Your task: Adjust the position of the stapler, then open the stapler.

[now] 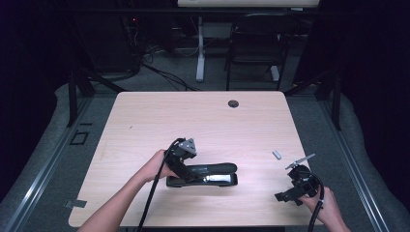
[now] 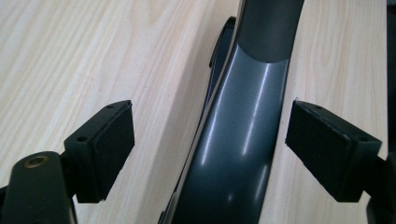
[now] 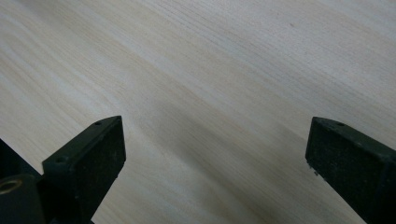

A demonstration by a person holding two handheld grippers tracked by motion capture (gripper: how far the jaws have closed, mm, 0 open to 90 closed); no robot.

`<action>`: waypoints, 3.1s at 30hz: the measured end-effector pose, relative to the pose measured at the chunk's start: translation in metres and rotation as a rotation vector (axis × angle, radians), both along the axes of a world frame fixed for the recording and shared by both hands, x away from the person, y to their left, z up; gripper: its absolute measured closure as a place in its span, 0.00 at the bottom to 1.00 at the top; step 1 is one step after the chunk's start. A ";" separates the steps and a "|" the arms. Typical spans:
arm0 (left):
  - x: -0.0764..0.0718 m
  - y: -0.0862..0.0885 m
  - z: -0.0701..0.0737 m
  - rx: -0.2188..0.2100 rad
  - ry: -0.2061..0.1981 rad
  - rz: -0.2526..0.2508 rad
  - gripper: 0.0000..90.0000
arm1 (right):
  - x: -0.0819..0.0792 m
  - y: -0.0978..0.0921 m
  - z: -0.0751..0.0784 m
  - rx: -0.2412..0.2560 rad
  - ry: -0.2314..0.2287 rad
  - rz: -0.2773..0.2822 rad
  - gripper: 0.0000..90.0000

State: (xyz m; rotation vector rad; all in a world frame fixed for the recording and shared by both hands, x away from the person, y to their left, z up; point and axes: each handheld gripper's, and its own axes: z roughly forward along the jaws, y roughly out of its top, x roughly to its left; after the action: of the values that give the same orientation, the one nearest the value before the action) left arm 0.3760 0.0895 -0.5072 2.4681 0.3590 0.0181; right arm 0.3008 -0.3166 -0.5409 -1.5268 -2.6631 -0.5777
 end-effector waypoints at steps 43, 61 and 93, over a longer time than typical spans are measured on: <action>-0.092 0.002 0.014 -0.110 -0.126 0.454 0.08 | -0.002 0.037 0.015 0.019 -0.165 0.027 0.13; -0.118 -0.028 -0.004 -0.126 -0.086 0.467 0.13 | -0.012 0.086 0.026 0.058 -0.274 0.059 0.16; -0.113 -0.067 -0.056 -0.225 -0.138 0.620 0.84 | -0.016 0.155 -0.005 0.074 -0.435 0.107 0.93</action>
State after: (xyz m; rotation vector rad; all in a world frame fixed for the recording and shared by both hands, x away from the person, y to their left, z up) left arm 0.2632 0.0223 -0.5632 2.0351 0.9901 0.3818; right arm 0.2849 -0.1616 -0.5462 -1.3583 -2.9597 -1.1007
